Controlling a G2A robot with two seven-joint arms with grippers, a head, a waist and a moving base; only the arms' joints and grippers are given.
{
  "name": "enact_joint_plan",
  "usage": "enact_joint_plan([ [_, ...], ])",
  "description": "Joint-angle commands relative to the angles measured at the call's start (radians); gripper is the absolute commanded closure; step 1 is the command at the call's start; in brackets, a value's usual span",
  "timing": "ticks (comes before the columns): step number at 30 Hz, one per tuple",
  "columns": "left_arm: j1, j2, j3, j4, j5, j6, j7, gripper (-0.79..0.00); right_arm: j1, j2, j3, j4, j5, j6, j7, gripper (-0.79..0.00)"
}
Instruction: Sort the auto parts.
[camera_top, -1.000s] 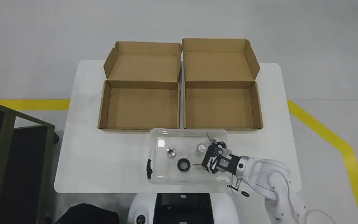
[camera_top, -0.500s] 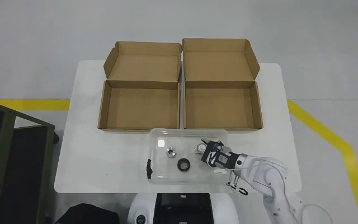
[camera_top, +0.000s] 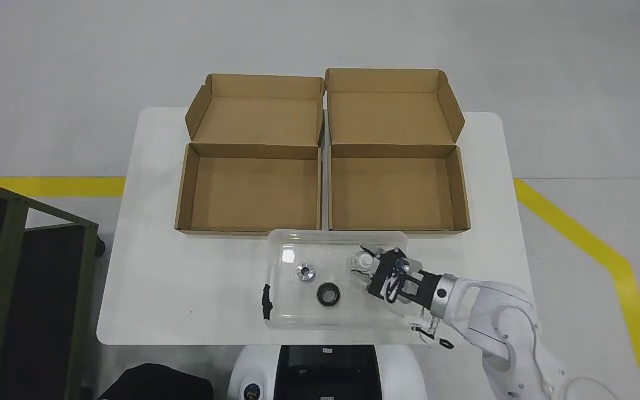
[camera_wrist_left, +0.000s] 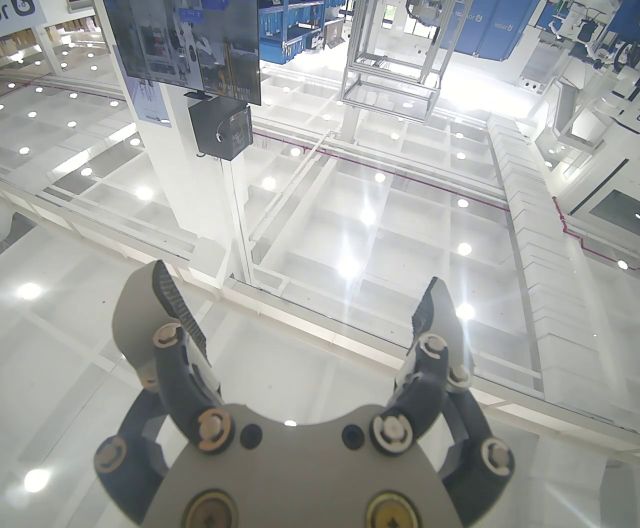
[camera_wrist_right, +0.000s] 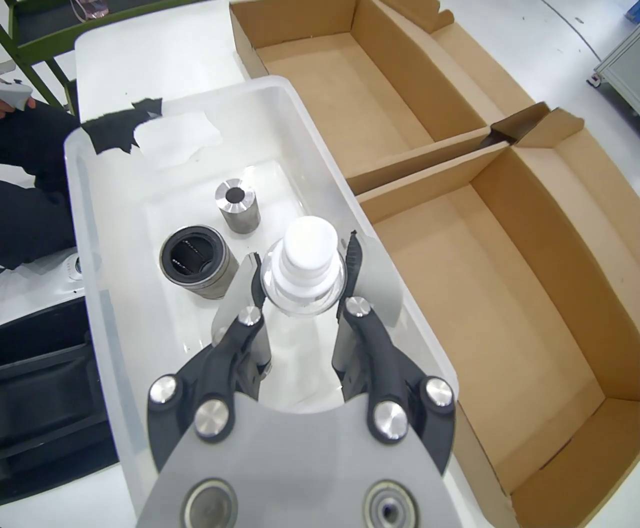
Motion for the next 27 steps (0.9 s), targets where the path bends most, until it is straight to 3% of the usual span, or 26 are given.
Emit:
enact_joint_plan([
  [1, 0.000, 0.000, 0.000, 0.000, 0.000, 0.000, 0.000, -0.785, -0.003, 0.002, 0.005, -0.018, 0.020, 0.003, -0.022, 0.000],
  [16, 0.000, 0.000, 0.000, 0.000, 0.000, 0.000, 0.000, -0.785, 0.030, -0.003, -0.086, -0.036, 0.133, 0.088, -0.331, 0.000],
  [27, 0.000, 0.000, 0.000, 0.000, 0.000, 0.000, 0.000, -0.785, 0.064, -0.005, -0.065, -0.075, 0.216, 0.165, -0.483, 0.000],
])
